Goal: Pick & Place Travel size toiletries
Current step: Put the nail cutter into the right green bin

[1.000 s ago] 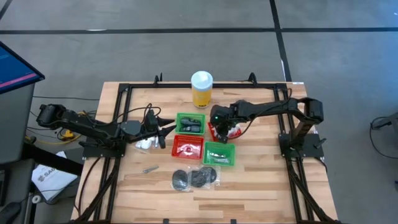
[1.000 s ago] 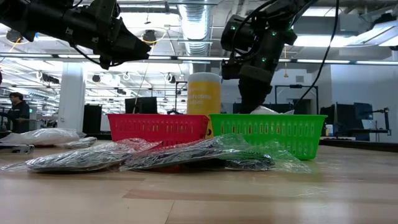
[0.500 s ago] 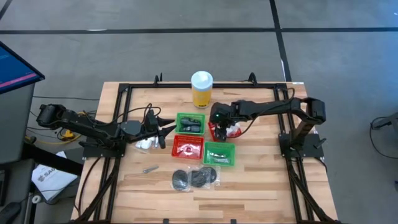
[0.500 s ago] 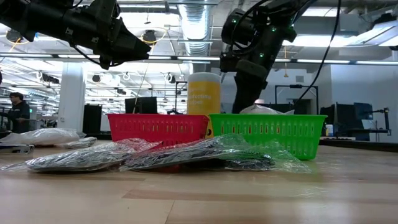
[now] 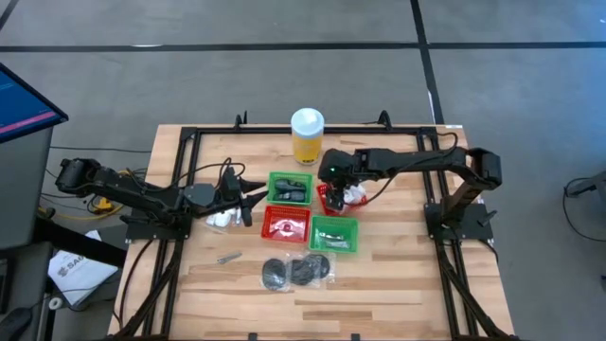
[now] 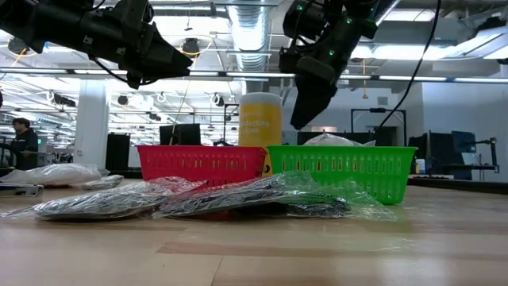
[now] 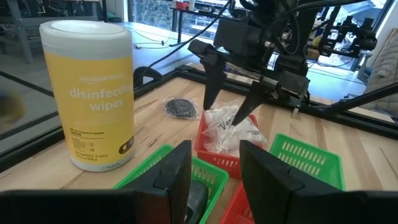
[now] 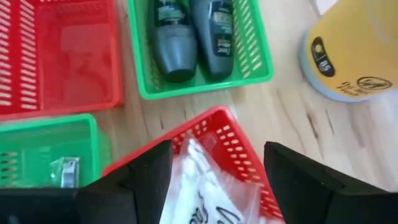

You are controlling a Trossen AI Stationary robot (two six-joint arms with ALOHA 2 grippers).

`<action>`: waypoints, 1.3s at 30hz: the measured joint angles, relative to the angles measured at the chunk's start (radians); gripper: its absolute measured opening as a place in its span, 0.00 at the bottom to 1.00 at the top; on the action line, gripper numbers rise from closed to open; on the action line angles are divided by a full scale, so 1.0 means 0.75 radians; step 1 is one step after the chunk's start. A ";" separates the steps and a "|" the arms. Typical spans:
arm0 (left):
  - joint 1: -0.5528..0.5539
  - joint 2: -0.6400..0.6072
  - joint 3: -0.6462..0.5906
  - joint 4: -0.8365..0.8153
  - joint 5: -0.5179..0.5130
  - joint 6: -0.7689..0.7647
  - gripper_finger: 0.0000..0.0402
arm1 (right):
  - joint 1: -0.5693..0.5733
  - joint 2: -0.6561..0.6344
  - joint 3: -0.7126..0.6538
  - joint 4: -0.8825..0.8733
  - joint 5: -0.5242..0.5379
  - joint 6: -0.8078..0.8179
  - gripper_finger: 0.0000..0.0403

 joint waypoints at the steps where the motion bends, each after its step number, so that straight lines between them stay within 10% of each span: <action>1: 0.000 0.000 0.000 0.000 0.000 0.000 0.32 | -0.002 0.000 0.004 0.000 0.008 -0.010 0.59; 16: 0.000 0.000 0.000 -0.055 0.000 0.000 0.32 | 0.048 0.000 0.006 -0.037 0.013 0.027 0.59; 30: 0.000 -0.092 0.121 -0.959 -0.057 -0.500 0.26 | 0.272 0.000 0.006 -0.117 0.016 0.152 0.59; 39: 0.044 -0.010 0.127 -1.068 0.095 -0.668 0.21 | 0.362 0.000 0.006 -0.143 0.020 0.215 0.59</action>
